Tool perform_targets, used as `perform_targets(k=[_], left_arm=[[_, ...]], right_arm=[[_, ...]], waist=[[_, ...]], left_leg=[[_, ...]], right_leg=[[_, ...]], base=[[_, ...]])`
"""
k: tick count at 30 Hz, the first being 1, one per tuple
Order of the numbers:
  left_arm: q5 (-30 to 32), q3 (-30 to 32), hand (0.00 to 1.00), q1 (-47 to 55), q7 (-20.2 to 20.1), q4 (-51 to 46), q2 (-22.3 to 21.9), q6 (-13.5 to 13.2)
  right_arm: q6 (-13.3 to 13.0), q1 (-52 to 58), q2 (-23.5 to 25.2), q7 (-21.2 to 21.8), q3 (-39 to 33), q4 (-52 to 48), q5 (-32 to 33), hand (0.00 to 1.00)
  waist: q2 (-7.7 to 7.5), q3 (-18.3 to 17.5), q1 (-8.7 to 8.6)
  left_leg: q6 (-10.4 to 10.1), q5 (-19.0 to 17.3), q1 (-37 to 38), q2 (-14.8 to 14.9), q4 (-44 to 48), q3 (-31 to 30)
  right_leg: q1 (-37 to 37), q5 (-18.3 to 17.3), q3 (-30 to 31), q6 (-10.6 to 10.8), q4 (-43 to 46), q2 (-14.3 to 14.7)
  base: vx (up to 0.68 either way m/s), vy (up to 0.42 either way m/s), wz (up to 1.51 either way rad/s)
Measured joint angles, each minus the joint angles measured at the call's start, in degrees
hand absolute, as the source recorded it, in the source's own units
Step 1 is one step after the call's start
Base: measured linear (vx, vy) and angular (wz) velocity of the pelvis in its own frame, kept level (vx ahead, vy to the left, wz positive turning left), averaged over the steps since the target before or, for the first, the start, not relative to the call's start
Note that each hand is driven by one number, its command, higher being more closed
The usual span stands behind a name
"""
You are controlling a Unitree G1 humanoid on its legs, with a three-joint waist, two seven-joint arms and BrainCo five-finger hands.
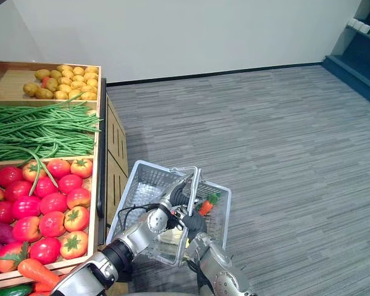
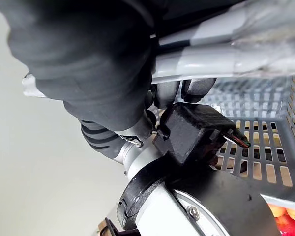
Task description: Pick vegetable in the basket
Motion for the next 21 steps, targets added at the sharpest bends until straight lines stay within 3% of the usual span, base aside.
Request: perform_targets(k=[7, 14, 18, 19, 21], left_arm=[[-0.57, 1.99, 0.00, 0.93, 0.06, -6.90, 0.20, 0.45], [-3.30, 5.39, 0.00, 3.30, -1.55, -15.86, 0.17, 0.41], [-6.82, 8.72, 0.00, 9.92, -4.14, -25.96, 2.24, -2.47], [-10.67, 15.05, 0.00, 15.15, -5.19, -30.80, 2.82, -3.33], [-12.05, 17.35, 0.00, 16.17, -5.14, -32.17, 2.93, -3.51]], right_arm=[[0.01, 1.68, 0.74, 0.66, -3.74, -4.48, -4.71, 1.00], [0.07, 4.72, 5.81, 3.73, -10.26, -6.92, -11.02, 1.00], [0.76, 6.41, 6.84, 1.71, -23.59, -5.71, -13.59, 1.00], [0.01, 7.01, 5.73, 1.49, -32.89, -5.51, -21.09, 1.00], [-0.03, 7.23, 5.32, 1.26, -34.68, -5.50, -25.30, 1.00]], waist=[[0.78, 0.83, 0.13], [0.83, 0.85, 0.35], [1.10, 0.98, 1.53], [1.86, 0.88, 2.04], [1.88, 0.88, 2.20]], left_leg=[[0.02, 0.04, 0.30, -0.05, -0.02, -0.42], [0.06, 0.05, -0.23, -0.19, -0.04, -1.09], [0.06, 0.05, -0.38, -0.24, -0.12, -2.12], [0.06, 0.07, 0.05, -0.23, -0.15, -2.91], [0.06, 0.07, -0.01, -0.23, -0.13, -3.03]], right_leg=[[0.00, 0.01, -0.64, 0.04, 0.07, -0.09], [0.25, -0.03, -1.33, 0.10, 0.07, -0.36], [0.61, -0.23, -2.09, 0.35, 0.08, -0.48], [1.44, -0.57, -3.05, 0.54, 0.09, -0.45], [1.44, -0.63, -3.17, 0.52, 0.09, -0.43]], base=[[0.01, 0.011, 0.03], [-0.01, 0.003, 0.06], [-0.04, -0.004, 0.15], [-0.03, -0.003, 0.17], [-0.02, -0.002, 0.08]])
